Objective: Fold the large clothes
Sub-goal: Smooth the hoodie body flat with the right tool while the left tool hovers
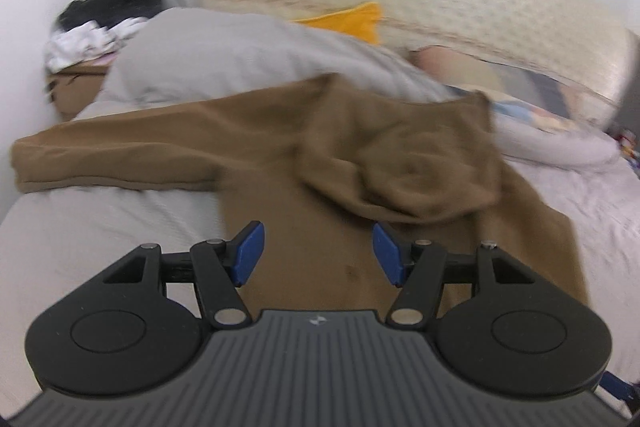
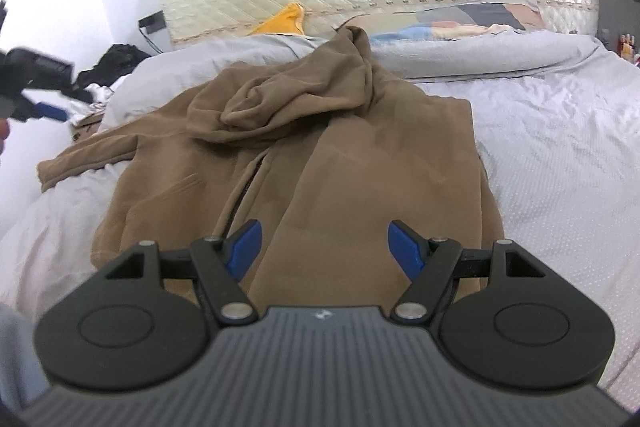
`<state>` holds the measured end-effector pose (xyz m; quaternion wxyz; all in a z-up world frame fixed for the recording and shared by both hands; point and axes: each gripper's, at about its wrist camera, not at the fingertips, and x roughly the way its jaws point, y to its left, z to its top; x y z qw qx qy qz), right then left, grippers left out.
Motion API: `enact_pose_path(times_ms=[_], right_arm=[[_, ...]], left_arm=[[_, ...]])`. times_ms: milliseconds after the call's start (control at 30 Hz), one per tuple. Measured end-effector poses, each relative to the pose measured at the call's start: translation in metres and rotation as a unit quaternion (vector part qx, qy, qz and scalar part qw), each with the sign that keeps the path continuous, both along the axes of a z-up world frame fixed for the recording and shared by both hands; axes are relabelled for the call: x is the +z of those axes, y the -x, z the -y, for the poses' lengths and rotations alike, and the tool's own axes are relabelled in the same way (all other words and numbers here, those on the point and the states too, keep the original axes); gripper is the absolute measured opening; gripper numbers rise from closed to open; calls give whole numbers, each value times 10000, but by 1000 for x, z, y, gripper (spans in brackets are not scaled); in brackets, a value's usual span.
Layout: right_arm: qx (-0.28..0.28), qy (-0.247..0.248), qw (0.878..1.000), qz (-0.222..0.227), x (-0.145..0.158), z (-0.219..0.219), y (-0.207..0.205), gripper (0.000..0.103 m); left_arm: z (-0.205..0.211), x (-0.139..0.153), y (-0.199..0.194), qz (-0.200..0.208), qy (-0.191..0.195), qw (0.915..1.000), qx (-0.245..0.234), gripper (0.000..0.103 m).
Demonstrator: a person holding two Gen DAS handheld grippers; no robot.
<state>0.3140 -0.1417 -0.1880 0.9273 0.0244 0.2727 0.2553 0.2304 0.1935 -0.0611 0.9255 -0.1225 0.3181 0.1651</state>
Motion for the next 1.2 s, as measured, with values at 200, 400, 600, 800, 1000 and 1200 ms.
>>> enact_pose_path(times_ms=[200,400,600,800,1000,1200], right_arm=[[120,-214,9995,-212,-4,13,1,72],[220,-239,9992,-233,-6,13,5,72],[225,-23,9994,-272,-11,10,8,72],[232,308,9986,-370,-18,8,18,75],[73,493,9967,-647,-27,1,10,93],[293,741,9945,-683,-35,-14,10,94]], left_arm=[[80,-18,21,163,-16,9992,-353,66],[121,-53,34,125,-99,9976,-672,66],[117,-88,36,78,239,9970,-725,66],[108,-120,27,-235,169,9974,-666,66],[101,-147,18,-697,189,9953,-642,65],[85,-162,12,-875,588,9932,-485,65]])
